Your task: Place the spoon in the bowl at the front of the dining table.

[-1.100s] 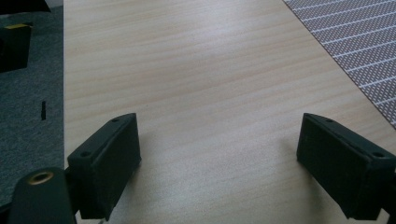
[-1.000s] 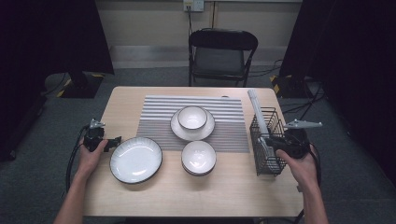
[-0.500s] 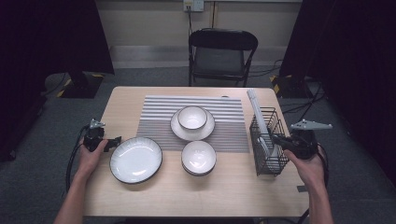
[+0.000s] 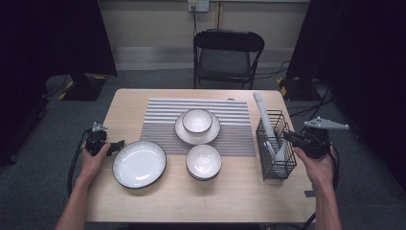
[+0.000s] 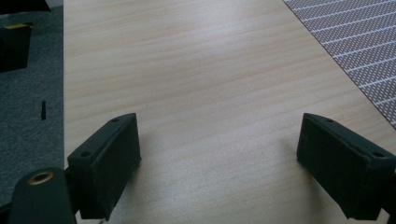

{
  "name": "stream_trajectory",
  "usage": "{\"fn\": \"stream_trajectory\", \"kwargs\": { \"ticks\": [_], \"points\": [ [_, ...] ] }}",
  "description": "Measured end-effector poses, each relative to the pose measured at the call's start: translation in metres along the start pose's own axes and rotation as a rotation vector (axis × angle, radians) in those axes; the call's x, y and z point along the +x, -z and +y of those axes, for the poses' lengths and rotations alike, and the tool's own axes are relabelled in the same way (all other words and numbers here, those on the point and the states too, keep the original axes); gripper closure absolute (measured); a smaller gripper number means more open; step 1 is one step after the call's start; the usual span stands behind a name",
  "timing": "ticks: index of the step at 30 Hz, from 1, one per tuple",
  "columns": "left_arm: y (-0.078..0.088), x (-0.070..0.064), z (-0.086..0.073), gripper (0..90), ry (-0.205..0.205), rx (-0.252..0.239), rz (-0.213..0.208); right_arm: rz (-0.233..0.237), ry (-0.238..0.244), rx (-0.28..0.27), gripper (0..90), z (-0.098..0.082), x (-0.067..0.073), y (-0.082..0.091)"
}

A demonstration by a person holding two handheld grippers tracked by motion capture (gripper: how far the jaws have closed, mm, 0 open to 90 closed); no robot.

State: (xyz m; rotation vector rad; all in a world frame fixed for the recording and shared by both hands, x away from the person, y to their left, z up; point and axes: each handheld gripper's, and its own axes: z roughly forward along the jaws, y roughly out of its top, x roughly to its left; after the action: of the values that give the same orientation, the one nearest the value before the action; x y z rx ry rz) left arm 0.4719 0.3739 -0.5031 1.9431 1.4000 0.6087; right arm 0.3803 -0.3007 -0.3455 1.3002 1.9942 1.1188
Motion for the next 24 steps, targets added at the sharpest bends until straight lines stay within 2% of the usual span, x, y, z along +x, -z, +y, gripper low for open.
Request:
{"fn": "stream_trajectory", "kwargs": {
  "ticks": [15, 24],
  "points": [
    [0.000, 0.000, 0.000, 12.9, 0.000, 0.000, 0.001, -0.012, -0.035, -0.084, 86.2, 0.007, -0.001, -0.009],
    [0.000, 0.000, 0.000, 12.9, 0.000, 0.000, 0.001, -0.001, -0.038, -0.110, 86.3, 0.015, 0.002, -0.015]
  ]
}}
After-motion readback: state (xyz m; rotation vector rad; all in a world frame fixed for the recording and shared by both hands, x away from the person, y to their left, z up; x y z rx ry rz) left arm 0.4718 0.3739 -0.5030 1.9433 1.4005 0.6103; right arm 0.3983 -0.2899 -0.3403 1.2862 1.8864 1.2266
